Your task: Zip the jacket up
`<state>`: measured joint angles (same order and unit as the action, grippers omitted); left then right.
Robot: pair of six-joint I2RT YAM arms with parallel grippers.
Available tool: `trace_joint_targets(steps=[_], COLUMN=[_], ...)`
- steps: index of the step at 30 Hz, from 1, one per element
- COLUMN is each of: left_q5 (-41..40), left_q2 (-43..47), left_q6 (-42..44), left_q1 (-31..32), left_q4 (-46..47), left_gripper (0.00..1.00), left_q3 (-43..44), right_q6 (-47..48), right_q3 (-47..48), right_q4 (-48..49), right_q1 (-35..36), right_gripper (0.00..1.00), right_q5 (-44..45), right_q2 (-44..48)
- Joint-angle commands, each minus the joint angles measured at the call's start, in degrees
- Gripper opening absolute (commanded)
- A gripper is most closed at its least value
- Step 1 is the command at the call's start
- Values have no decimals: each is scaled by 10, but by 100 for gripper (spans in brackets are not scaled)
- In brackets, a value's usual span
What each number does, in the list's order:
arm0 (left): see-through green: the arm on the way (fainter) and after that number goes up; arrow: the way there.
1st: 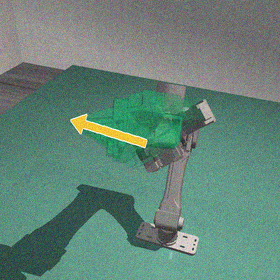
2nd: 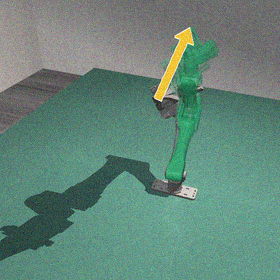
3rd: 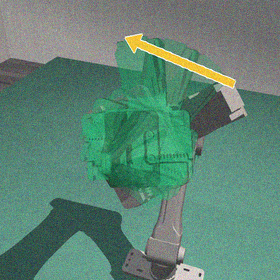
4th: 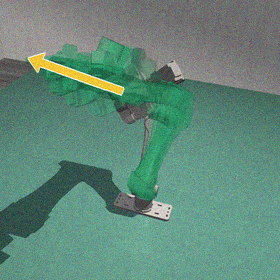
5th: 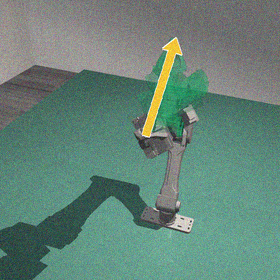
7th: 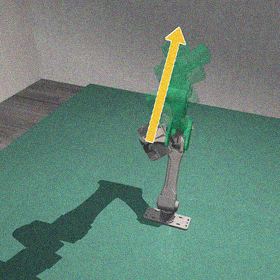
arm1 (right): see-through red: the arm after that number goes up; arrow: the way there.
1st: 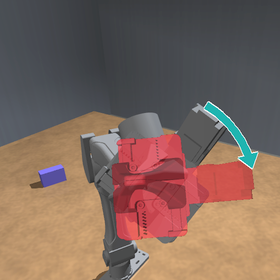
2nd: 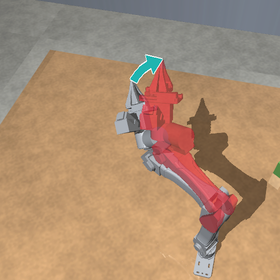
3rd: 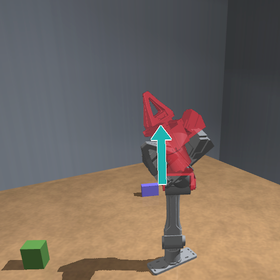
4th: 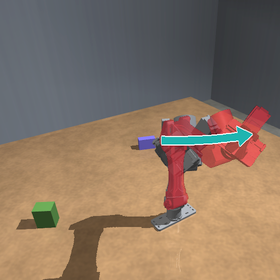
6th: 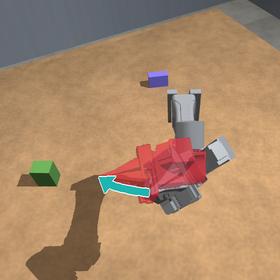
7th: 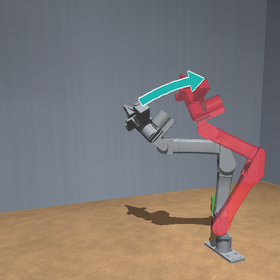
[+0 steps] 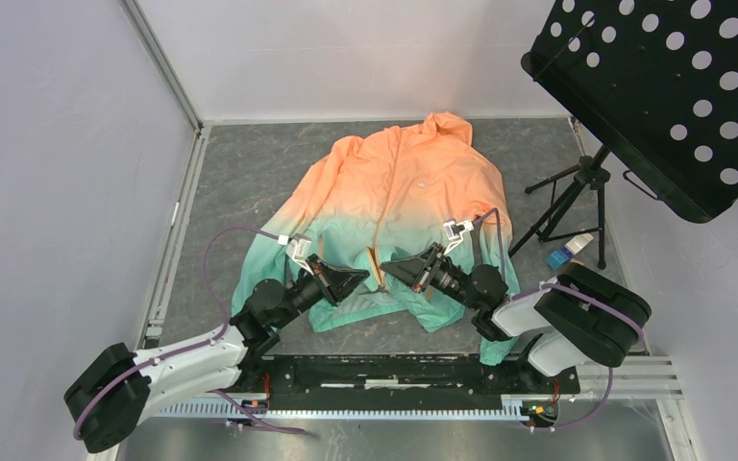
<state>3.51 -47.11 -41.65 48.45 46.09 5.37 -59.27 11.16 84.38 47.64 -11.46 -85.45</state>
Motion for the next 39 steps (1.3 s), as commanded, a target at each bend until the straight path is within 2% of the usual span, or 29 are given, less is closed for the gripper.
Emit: trace_joint_targets(steps=[1, 15, 28, 31, 34, 39], left_q5=[1, -9, -19, -32, -32, -29], left_q2=[-2, -20, -74, -79, -86, -100], left_q6=[-8, -14, -15, -16, -9, 6], left_q1=[-2, -2, -2, -1, 0, 11], left_q4=[39, 59, 109, 109, 108, 102], left_gripper=[2, 2, 2, 2, 2, 2], left_q3=[-1, -2, 0, -4, 2, 11], right_q6=[-5, -41, -74, -78, -73, -64], right_q3=[16, 14, 19, 24, 36, 58], right_q4=[105, 125, 119, 83, 5, -40], right_q1=[2, 3, 25, 27, 38, 46], right_gripper=[0, 0, 0, 0, 0, 0], right_q5=[6, 44, 155, 174, 202, 222], right_q2=[-6, -13, -3, 15, 39, 45])
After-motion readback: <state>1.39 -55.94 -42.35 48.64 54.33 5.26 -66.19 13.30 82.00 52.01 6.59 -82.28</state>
